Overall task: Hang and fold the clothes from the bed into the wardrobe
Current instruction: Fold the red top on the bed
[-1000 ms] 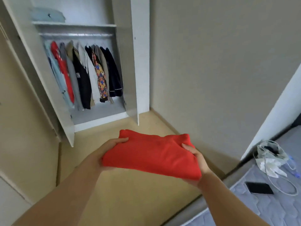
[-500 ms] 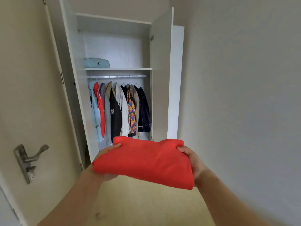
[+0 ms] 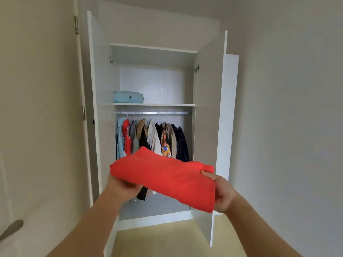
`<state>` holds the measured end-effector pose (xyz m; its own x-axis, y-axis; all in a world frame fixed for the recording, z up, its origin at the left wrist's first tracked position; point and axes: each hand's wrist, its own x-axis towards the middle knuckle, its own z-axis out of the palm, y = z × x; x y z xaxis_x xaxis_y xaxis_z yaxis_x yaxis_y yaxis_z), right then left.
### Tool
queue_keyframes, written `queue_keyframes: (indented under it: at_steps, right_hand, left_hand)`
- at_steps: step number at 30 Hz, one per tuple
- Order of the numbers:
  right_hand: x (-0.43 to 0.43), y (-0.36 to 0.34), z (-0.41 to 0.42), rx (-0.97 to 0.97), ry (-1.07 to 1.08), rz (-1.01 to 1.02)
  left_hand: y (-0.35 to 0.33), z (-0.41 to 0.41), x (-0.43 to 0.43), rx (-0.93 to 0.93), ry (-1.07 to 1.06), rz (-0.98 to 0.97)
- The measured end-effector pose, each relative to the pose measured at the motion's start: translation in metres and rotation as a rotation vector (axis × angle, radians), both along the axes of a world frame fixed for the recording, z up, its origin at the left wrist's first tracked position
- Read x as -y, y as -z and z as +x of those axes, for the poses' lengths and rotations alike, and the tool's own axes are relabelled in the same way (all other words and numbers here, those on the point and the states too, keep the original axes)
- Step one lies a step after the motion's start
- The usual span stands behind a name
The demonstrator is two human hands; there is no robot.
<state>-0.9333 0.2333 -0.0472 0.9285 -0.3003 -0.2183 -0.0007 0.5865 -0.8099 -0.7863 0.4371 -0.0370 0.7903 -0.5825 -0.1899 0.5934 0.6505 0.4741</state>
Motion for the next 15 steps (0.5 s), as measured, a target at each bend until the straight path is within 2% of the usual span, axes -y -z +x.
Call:
queue_keyframes:
  at_steps: [4,6,10,15]
  right_hand:
    - [0.045,-0.039,0.066,0.062,0.104,0.071]
    - [0.059,-0.049,0.099,0.113,0.103,0.121]
    - [0.074,-0.06,0.15,0.174,0.088,0.161]
    - [0.094,-0.072,0.223,0.22,0.036,0.115]
  left_hand:
    - [-0.04,0.043,0.05,-0.002,-0.071,-0.077]
    - [-0.054,0.065,0.073,0.058,-0.053,-0.058]
    - [-0.073,0.107,0.107,0.134,-0.013,0.082]
    - [-0.083,0.178,0.135,0.057,0.101,0.189]
